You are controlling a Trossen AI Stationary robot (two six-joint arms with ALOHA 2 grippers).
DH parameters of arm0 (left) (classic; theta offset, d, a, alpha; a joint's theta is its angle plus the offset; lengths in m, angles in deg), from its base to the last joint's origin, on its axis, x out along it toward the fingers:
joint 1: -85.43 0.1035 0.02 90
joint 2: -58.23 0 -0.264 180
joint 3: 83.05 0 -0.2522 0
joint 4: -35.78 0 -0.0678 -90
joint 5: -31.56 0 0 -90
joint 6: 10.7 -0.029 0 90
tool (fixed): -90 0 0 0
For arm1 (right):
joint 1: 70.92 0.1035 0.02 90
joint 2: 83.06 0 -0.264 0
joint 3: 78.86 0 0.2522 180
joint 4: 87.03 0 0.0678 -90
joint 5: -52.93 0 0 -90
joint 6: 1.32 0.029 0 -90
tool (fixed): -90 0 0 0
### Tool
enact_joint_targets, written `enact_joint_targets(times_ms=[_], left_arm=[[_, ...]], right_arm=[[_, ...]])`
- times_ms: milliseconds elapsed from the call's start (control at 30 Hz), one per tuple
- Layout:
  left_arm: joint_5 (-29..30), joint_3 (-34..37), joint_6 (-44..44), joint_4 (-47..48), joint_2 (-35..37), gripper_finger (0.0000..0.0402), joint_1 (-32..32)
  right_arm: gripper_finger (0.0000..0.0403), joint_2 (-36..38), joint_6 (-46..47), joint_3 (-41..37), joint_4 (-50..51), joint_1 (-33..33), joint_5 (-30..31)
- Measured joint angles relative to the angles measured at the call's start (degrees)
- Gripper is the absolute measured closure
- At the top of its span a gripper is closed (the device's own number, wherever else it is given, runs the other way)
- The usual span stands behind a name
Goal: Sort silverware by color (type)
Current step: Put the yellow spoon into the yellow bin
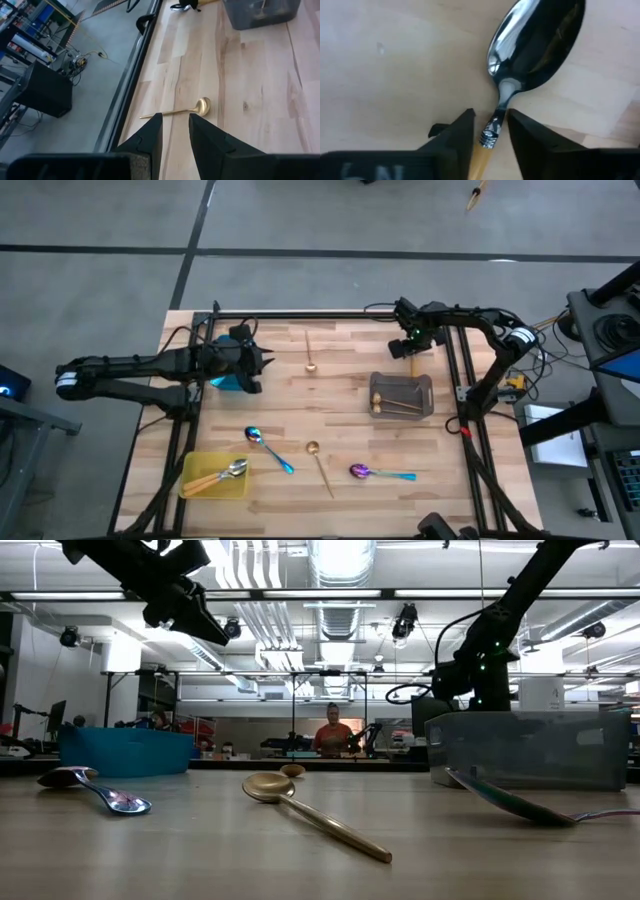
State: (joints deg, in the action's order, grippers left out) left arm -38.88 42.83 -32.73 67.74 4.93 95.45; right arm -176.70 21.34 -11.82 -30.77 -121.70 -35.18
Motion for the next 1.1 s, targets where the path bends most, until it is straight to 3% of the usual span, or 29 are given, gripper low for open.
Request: enact_joint_targets(times_ms=[233,467,767,933,1100], left_arm=[[-0.02,0.0,0.89,-0.47,0.0,0.0325,0.0],[-0.11,0.0,2.33,-1.79,0.0,0.0325,0.0],[-3.84,0.02,7.24,-2.57,0.0,0.0325,0.0],[-8.0,0.59,9.64,-7.1,0.0,0.0325,-0.05],[-8.64,1.03,11.12,-11.23,0.0,0.0325,-0.11]], right_arm=[[0.0382,-0.05,-0.07,0.23,-1.69,0.17,0.5],[0.0384,1.83,-1.64,1.06,-4.2,0.29,1.01],[0.0384,14.13,-3.71,1.67,-9.58,1.49,1.65],[0.0385,22.65,-3.4,-0.78,-21.81,6.54,0.28],[0.0385,28.48,-3.17,-6.5,-42.61,14.8,0.64]])
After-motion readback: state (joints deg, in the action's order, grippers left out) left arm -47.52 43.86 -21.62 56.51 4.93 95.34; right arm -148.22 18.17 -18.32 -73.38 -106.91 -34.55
